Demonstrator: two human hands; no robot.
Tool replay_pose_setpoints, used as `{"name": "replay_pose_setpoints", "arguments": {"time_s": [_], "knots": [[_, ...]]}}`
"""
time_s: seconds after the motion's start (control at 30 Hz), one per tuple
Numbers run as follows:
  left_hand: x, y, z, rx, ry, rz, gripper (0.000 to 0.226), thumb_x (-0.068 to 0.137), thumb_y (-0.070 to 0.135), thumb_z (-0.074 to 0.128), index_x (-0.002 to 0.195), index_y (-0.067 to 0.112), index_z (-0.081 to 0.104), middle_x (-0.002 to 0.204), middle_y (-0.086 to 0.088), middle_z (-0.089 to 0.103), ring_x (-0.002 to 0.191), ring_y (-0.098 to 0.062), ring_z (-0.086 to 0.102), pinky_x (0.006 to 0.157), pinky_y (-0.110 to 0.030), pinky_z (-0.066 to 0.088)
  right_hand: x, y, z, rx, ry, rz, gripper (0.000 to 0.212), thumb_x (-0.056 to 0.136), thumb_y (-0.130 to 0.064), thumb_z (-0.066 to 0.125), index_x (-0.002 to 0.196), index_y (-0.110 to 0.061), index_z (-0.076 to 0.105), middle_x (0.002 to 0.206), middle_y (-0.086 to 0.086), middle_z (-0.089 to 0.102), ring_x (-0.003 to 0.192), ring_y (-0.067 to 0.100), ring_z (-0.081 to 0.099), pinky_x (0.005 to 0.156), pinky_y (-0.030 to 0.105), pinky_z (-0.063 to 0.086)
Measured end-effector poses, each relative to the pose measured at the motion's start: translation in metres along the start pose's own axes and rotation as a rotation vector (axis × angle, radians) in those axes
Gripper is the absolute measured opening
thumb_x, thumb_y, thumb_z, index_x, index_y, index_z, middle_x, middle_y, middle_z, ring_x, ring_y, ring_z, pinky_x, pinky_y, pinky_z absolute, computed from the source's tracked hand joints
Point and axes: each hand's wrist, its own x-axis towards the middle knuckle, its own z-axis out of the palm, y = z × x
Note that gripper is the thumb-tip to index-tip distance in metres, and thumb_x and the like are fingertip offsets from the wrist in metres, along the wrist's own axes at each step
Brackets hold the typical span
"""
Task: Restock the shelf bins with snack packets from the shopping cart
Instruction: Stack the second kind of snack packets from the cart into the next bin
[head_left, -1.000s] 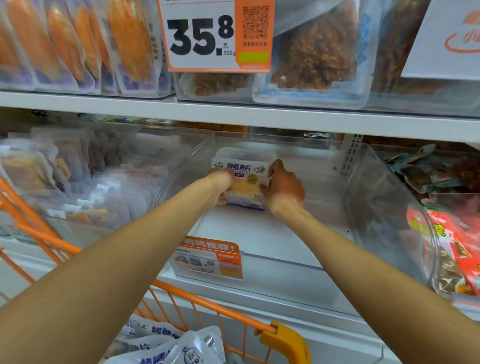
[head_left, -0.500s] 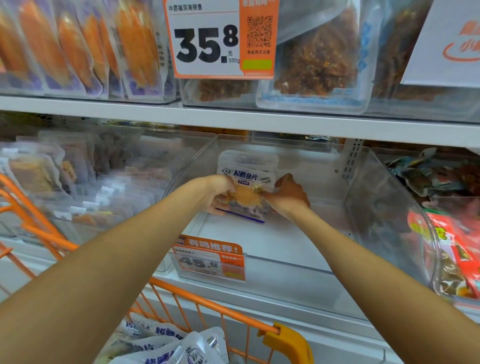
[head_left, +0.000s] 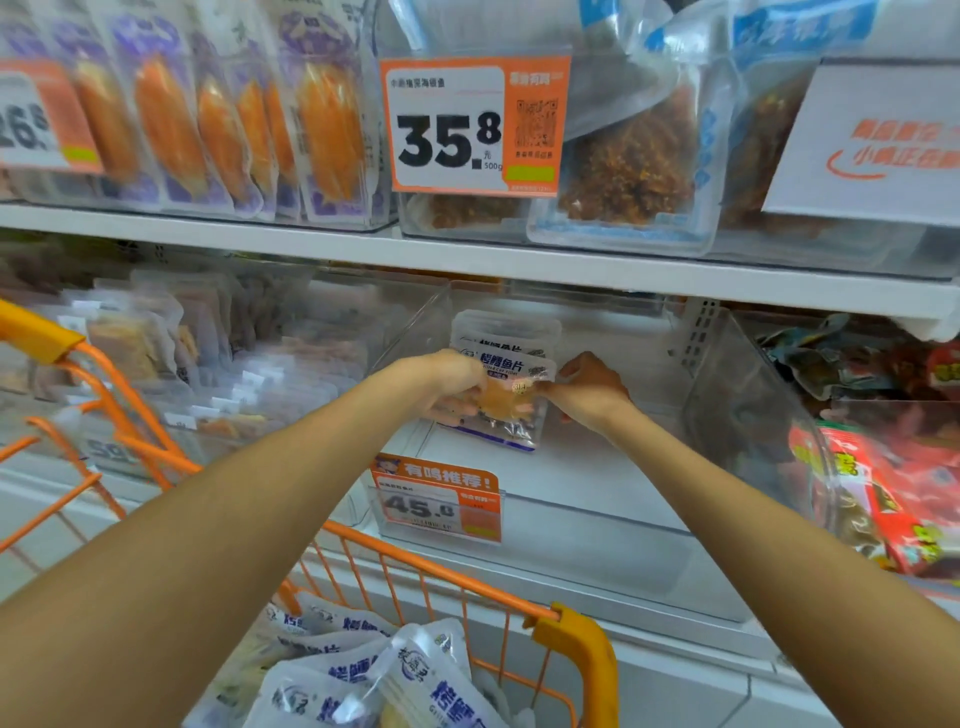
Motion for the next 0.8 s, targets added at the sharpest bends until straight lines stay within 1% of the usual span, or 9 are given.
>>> {"name": "replay_pose_setpoints", "arguments": {"time_s": [0.13, 0.3, 0.33, 0.43, 0.53, 0.6, 0.67, 0.73, 0.8], "knots": [[-0.041, 0.007, -0.007, 0.014, 0.073, 0.124, 0.034, 0.097, 0.019, 0.051, 0.128, 0.006, 0.053, 0.114, -0.008, 0.067, 0.097, -0.019, 0.064, 0.092, -0.037, 0.053, -0.040, -0.018, -0.024, 0.007, -0.080, -0.170, 0.009, 0.086, -0.027, 0.067, 0.079, -0.023, 0.062, 0.087, 0.004, 0.067, 0.080, 0.022, 0.066, 0.073, 0.034, 0.055], [-0.116, -0.009, -0.010, 0.109, 0.202, 0.305, 0.013, 0.094, 0.013, 0.055, 0.099, 0.013, 0.067, 0.098, -0.005, 0.068, 0.085, -0.016, 0.062, 0.060, -0.024, 0.044, -0.109, -0.040, -0.052, 0.073, -0.206, -0.278, 0.007, 0.090, -0.015, 0.060, 0.086, -0.015, 0.065, 0.074, -0.003, 0.064, 0.061, 0.011, 0.057, 0.051, 0.019, 0.046], [-0.130, -0.019, -0.011, 0.118, 0.207, 0.318, 0.013, 0.093, 0.012, 0.056, 0.097, 0.012, 0.068, 0.095, -0.004, 0.068, 0.081, -0.015, 0.061, 0.060, -0.023, 0.043, -0.123, -0.043, -0.054, 0.078, -0.242, -0.310, 0.010, 0.091, -0.014, 0.060, 0.083, -0.017, 0.065, 0.074, -0.002, 0.064, 0.060, 0.011, 0.056, 0.050, 0.018, 0.044], [-0.167, -0.058, -0.017, 0.157, 0.220, 0.321, 0.013, 0.090, 0.017, 0.059, 0.082, 0.023, 0.067, 0.090, -0.001, 0.072, 0.082, -0.020, 0.067, 0.080, -0.032, 0.054, -0.162, -0.050, -0.051, 0.128, -0.339, -0.396, 0.009, 0.092, -0.013, 0.059, 0.086, -0.017, 0.065, 0.074, 0.002, 0.065, 0.055, 0.005, 0.055, 0.049, 0.017, 0.042], [-0.205, -0.097, -0.026, 0.132, 0.235, 0.289, 0.019, 0.091, 0.014, 0.058, 0.077, 0.026, 0.065, 0.082, -0.003, 0.072, 0.069, -0.017, 0.066, 0.061, -0.028, 0.050, -0.196, -0.057, -0.037, 0.159, -0.517, -0.406, 0.004, 0.092, -0.014, 0.061, 0.091, -0.013, 0.064, 0.074, 0.001, 0.064, 0.061, 0.007, 0.059, 0.054, 0.018, 0.046], [-0.219, -0.121, -0.028, 0.155, 0.145, 0.204, 0.014, 0.093, 0.012, 0.057, 0.083, 0.019, 0.065, 0.079, 0.002, 0.069, 0.059, -0.005, 0.061, 0.050, -0.018, 0.043, -0.211, -0.055, -0.019, 0.075, -0.742, -0.394, 0.006, 0.093, -0.015, 0.060, 0.093, -0.013, 0.066, 0.081, 0.001, 0.068, 0.069, 0.010, 0.063, 0.061, 0.019, 0.050], [-0.228, -0.146, -0.025, 0.237, -0.078, 0.051, 0.011, 0.095, 0.013, 0.055, 0.099, 0.012, 0.065, 0.079, 0.005, 0.067, 0.051, 0.002, 0.058, 0.045, -0.014, 0.042, -0.220, -0.049, 0.004, -0.113, -0.914, -0.399, 0.015, 0.090, -0.025, 0.065, 0.098, -0.013, 0.069, 0.087, -0.001, 0.069, 0.076, 0.014, 0.065, 0.071, 0.024, 0.050], [-0.232, -0.158, -0.024, 0.324, -0.293, -0.049, 0.019, 0.097, 0.019, 0.053, 0.111, 0.013, 0.065, 0.078, 0.009, 0.066, 0.055, 0.003, 0.058, 0.051, -0.015, 0.045, -0.221, -0.047, 0.019, -0.422, -0.979, -0.428, 0.040, 0.083, -0.043, 0.070, 0.107, -0.011, 0.066, 0.092, -0.004, 0.063, 0.084, 0.018, 0.061, 0.077, 0.028, 0.046], [-0.235, -0.158, -0.024, 0.304, -0.381, -0.066, 0.026, 0.099, 0.027, 0.049, 0.115, 0.014, 0.065, 0.084, 0.011, 0.066, 0.066, 0.001, 0.061, 0.060, -0.016, 0.049, -0.224, -0.047, 0.029, -0.558, -1.032, -0.450, 0.053, 0.077, -0.050, 0.072, 0.110, -0.010, 0.063, 0.094, 0.004, 0.060, 0.080, 0.016, 0.053, 0.074, 0.030, 0.041]]}}
